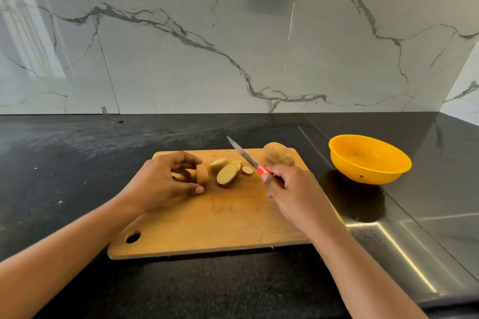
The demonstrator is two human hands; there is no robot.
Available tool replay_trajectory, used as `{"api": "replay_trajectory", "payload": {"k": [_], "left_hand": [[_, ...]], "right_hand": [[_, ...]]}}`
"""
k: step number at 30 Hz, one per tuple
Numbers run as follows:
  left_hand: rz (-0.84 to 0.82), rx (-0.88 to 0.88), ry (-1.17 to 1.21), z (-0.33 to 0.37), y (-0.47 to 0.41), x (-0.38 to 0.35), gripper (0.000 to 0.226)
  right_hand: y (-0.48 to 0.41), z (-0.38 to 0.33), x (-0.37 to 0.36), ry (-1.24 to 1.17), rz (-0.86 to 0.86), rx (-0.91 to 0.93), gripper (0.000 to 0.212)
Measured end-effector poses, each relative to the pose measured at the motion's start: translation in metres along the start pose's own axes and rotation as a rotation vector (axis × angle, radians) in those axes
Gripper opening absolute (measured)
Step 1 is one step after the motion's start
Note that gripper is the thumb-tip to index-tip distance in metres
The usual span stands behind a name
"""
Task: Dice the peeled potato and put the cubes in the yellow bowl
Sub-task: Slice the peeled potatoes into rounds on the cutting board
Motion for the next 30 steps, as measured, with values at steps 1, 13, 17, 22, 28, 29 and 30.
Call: {"api": "replay_trajectory", "payload": {"k": [1, 13, 17, 22, 28, 29, 30], "left_hand": [[0.031, 0.001, -0.004, -0.001, 0.002, 0.000, 0.050], [0.147, 0.001, 0.202, -0.006, 0.013, 0.006, 0.045], [0.171, 0.024, 0.187, -0.005, 0.014, 0.005, 0.044], [0.171, 0.017, 0.234, -0.008, 0.014, 0.003, 0.044], [0.158, -0.007, 0.253, -0.006, 0.013, 0.001, 0.041], [0.157, -0.015, 0.256, -0.005, 0.013, 0.002, 0.042], [0.157, -0.021, 0.257, -0.005, 0.013, 0.002, 0.043]], "right_hand": [[0.001, -0.007, -0.005, 0.008, -0.030, 0.013, 0.034], [0.012, -0.044, -0.026, 0.094, -0.069, 0.147, 0.041], [0.019, -0.056, -0.036, 0.131, -0.072, 0.185, 0.042], [0.019, -0.057, -0.037, 0.120, -0.063, 0.188, 0.044], [0.018, -0.056, -0.031, 0.116, -0.007, 0.184, 0.045], [0.018, -0.057, -0.030, 0.111, 0.000, 0.187, 0.045], [0.019, -0.058, -0.030, 0.105, 0.007, 0.192, 0.044]]}}
Point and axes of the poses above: each hand's wrist, its own y-axis away from the middle knuckle, its own x-axis out of the back of the hand, z = x × y, the point moved 8 cm from there along -y, towards the middle knuckle, and after that the axes turned 7 degrees about -z, right-handed, at the moved point
